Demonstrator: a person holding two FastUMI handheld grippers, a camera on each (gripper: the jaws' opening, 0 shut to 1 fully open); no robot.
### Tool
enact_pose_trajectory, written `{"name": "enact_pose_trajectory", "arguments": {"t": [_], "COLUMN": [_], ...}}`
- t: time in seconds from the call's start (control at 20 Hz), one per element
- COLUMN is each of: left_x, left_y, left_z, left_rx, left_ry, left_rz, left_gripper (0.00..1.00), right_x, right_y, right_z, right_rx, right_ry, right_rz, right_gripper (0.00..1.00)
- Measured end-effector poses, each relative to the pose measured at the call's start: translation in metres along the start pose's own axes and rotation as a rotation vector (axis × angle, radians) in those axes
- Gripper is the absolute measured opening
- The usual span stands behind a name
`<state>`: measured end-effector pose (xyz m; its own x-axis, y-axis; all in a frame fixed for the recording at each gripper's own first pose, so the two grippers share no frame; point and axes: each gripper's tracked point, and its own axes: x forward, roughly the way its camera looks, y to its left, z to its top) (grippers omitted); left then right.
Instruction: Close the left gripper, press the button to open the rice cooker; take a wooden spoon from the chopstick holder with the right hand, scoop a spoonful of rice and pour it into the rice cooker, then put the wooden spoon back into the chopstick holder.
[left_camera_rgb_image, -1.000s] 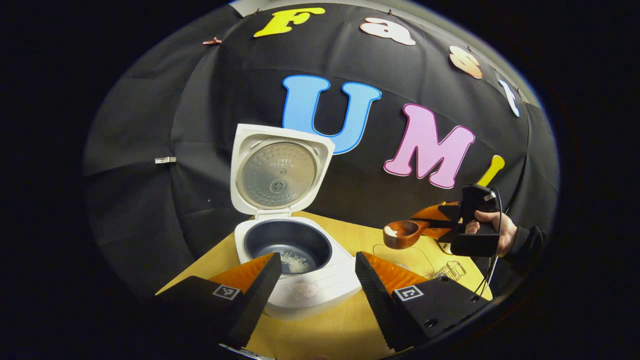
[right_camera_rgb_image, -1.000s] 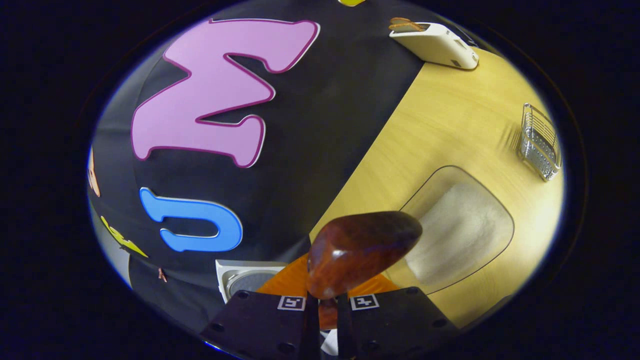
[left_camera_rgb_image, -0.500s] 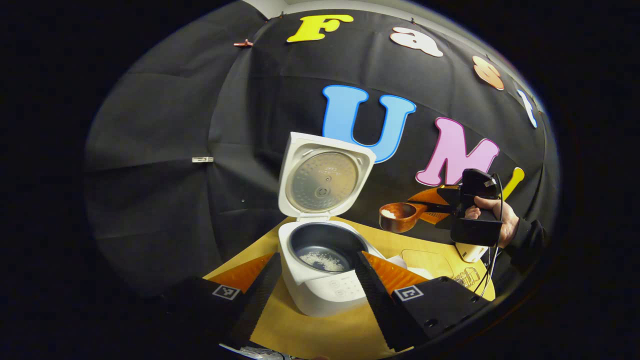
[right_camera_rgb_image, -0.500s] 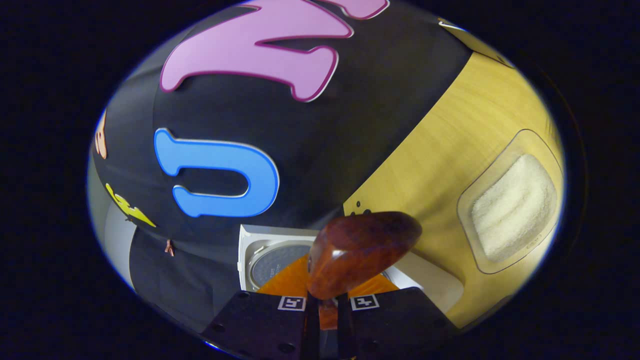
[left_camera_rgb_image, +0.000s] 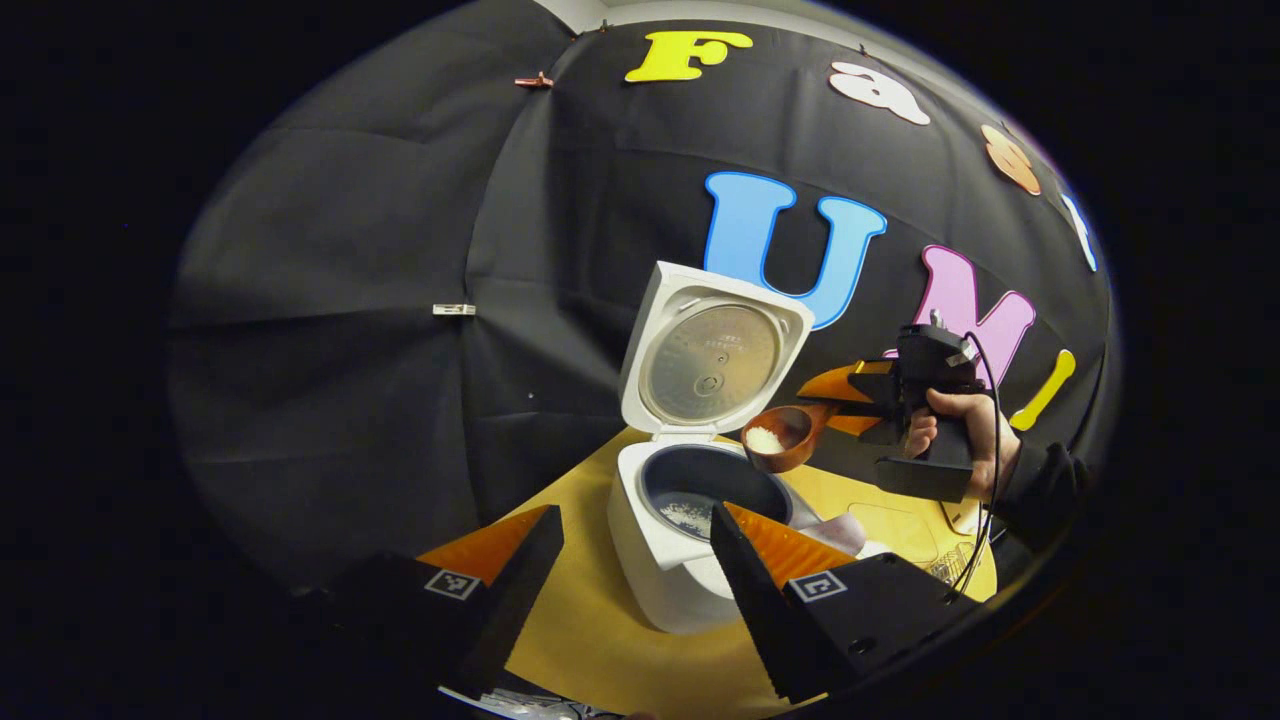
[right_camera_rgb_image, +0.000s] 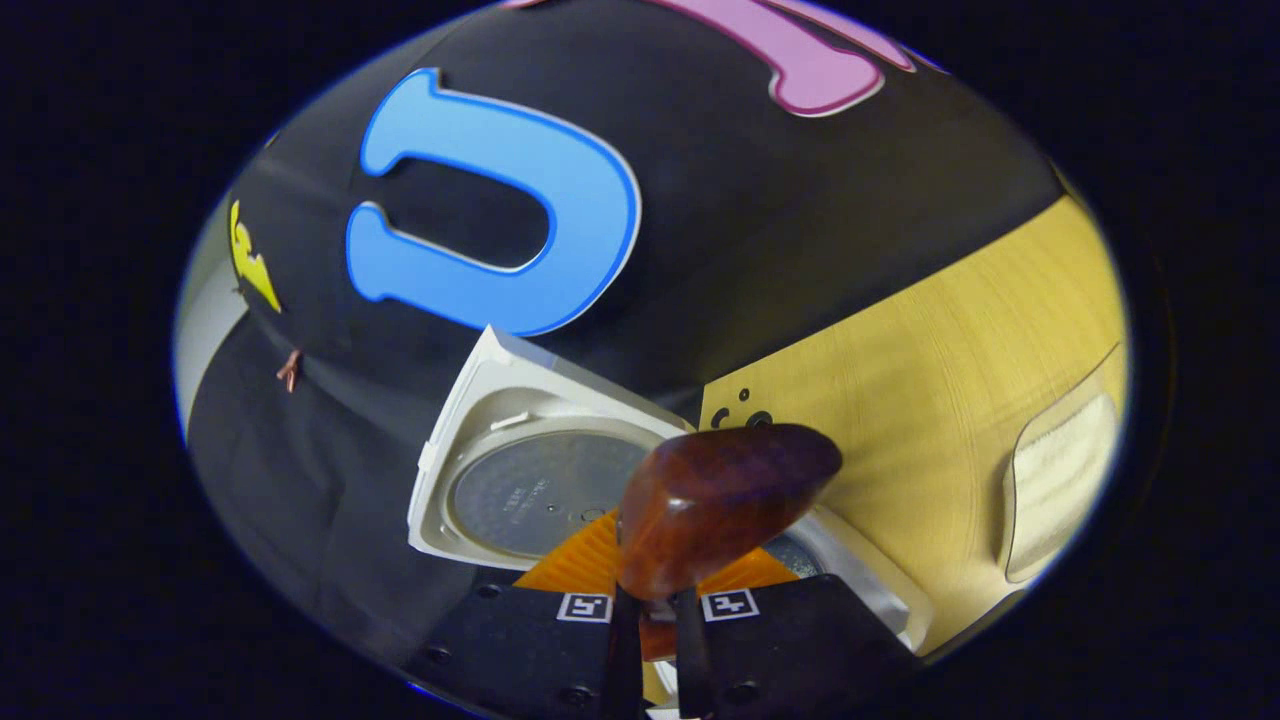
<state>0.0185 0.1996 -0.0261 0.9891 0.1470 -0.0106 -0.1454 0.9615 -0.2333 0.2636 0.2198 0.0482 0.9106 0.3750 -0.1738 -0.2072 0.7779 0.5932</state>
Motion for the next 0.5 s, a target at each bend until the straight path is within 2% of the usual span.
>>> {"name": "enact_pose_trajectory", "arguments": {"t": [0.35, 0.4, 0.45, 0.5], "left_x": [0.012, 0.014, 0.016, 0.019], "left_y": [0.026, 0.029, 0.033, 0.035], "left_z": [-0.002, -0.005, -0.007, -0.01], "left_rx": [-0.016, -0.019, -0.021, -0.025], "left_ry": [0.004, 0.004, 0.007, 0.009], "left_rz": [0.04, 0.044, 0.05, 0.053], "left_gripper": [0.96, 0.92, 0.92, 0.96], "right_x": [0.024, 0.026, 0.028, 0.031], "right_y": [-0.01, -0.012, -0.012, -0.013], "right_z": [-0.034, -0.037, -0.039, -0.04], "right_rx": [-0.442, -0.503, -0.56, -0.62], "right_ry": [-0.016, -0.014, -0.016, -0.022], "right_rz": [-0.074, -0.079, -0.081, -0.079], "right_gripper": [0.17, 0.18, 0.18, 0.18]}}
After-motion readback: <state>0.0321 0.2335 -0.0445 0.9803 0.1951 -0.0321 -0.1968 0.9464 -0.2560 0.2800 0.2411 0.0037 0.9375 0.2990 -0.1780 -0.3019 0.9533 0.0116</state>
